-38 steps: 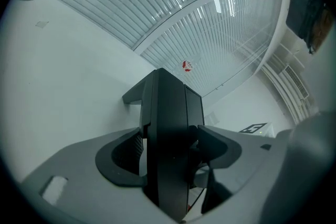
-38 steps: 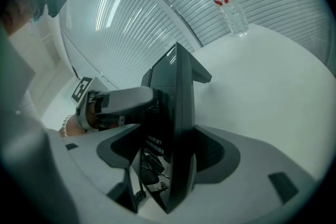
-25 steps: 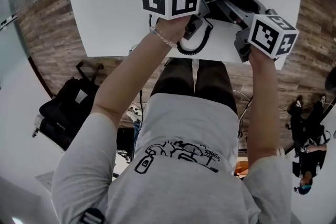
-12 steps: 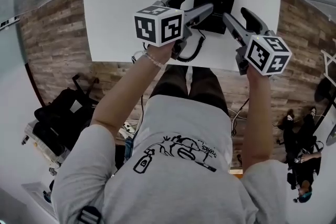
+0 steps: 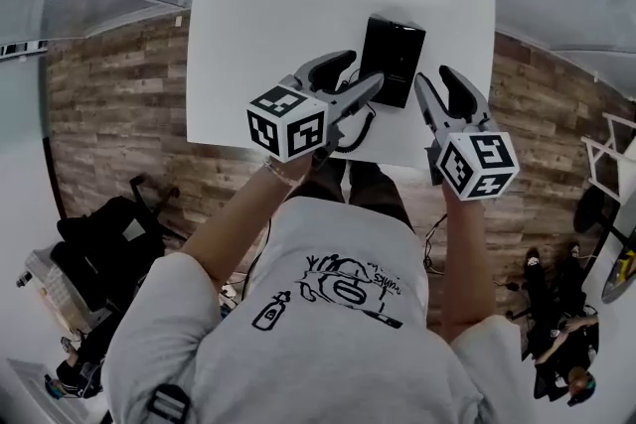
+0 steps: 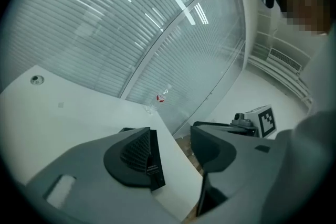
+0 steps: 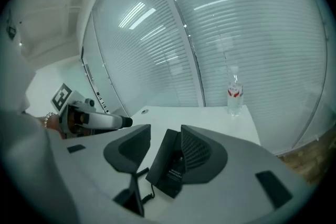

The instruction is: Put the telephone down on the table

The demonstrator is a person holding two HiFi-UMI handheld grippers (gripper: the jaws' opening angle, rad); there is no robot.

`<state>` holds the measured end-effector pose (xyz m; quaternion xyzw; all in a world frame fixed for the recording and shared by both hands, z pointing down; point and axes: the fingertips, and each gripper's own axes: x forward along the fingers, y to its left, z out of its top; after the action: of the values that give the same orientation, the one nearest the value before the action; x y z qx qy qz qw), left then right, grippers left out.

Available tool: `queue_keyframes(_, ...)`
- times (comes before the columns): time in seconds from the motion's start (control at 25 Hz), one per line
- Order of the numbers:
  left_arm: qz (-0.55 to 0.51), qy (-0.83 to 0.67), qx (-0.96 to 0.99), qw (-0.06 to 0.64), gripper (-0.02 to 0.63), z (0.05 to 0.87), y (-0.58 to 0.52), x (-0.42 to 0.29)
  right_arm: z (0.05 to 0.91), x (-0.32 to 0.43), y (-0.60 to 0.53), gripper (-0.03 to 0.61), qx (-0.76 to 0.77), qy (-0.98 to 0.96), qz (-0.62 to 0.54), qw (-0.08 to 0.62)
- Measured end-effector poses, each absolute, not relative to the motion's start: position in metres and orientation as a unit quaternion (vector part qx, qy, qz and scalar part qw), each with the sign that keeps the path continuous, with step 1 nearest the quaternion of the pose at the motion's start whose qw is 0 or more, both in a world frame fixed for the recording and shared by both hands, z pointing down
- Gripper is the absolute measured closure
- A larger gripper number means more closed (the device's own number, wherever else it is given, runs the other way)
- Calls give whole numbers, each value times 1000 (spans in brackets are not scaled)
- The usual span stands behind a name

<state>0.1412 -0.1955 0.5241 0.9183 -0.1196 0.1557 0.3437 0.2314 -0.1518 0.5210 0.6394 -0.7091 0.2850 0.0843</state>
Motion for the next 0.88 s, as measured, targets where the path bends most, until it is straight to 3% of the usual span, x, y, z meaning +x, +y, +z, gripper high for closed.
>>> queue_keyframes(0.16, 123, -120, 942, 290, 425, 479, -191, 137, 475, 230, -148, 430, 653, -717, 225, 92)
queue_keyframes(0.48, 73, -155, 966, 191, 437, 392, -190, 120, 391, 223, -131, 443, 674, -719, 132, 105)
queue_keyframes(0.6, 53, -164, 971, 166, 466, 362, -190, 113, 364, 218, -125, 446, 679, -719, 107, 103)
queue_keyframes(0.88, 12, -168, 978, 125, 467, 307, -179, 105, 313, 205, -117, 448, 677, -728, 68, 90)
